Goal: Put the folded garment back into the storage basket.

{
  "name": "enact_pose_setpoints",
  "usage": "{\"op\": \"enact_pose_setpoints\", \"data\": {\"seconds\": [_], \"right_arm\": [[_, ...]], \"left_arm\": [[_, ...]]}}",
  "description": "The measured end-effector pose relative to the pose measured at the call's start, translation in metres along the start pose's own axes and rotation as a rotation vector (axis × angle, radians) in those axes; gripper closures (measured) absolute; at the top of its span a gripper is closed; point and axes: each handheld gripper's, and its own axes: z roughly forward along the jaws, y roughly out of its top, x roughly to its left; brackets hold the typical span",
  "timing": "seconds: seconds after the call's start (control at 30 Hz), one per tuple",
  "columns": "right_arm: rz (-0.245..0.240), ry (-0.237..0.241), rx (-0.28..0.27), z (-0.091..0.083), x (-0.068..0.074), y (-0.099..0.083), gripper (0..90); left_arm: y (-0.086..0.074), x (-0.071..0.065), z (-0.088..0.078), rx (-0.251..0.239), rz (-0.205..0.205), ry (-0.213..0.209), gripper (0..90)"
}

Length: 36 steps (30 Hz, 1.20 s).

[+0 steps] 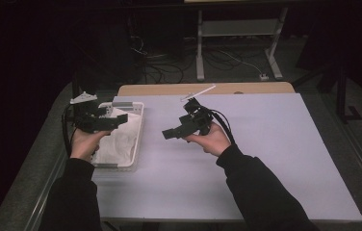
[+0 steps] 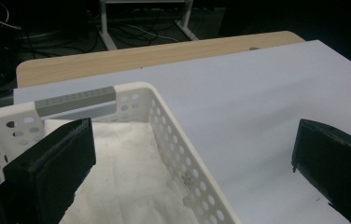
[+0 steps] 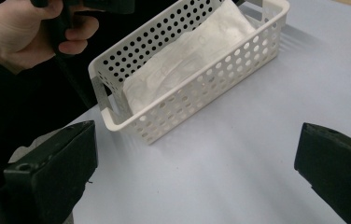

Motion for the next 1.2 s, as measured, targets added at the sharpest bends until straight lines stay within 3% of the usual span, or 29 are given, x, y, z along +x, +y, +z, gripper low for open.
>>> {"op": "enact_pose_setpoints", "data": {"seconds": [0.03, 0.5, 0.53, 0.6, 0.8, 0.93, 0.97, 1.03, 1.2], "right_arm": [[0.003, 0.001, -0.010, -0.005, -0.003, -0.003, 0.0], [-0.023, -0.023, -0.032, -0.021, -0.010, -0.014, 0.0], [-0.023, -0.023, -0.032, -0.021, -0.010, -0.014, 0.0], [-0.022, -0.031, -0.038, -0.026, -0.013, -0.019, 0.0], [-0.018, -0.036, -0.039, -0.029, -0.017, -0.027, 0.0], [-0.020, -0.036, -0.039, -0.030, -0.018, -0.028, 0.0], [-0.010, -0.038, -0.045, -0.033, -0.020, -0.035, 0.0], [-0.013, -0.042, -0.046, -0.034, -0.021, -0.037, 0.0], [-0.010, -0.048, -0.050, -0.039, -0.025, -0.045, 0.0]], "left_arm": [[-0.005, -0.003, -0.005, -0.018, 0.008, 0.007, 0.0], [-0.019, -0.014, -0.012, -0.030, 0.032, -0.023, 0.0], [-0.024, -0.016, -0.015, -0.045, 0.045, -0.068, 0.0], [-0.027, -0.017, -0.016, -0.061, 0.039, -0.087, 0.0], [-0.036, -0.024, -0.017, -0.050, 0.074, -0.084, 0.0], [-0.036, -0.024, -0.017, -0.050, 0.074, -0.084, 0.0], [-0.046, -0.028, -0.017, -0.042, 0.080, -0.090, 0.0], [-0.048, -0.029, -0.018, -0.038, 0.086, -0.085, 0.0], [-0.054, -0.034, -0.023, -0.061, 0.098, -0.073, 0.0]]}}
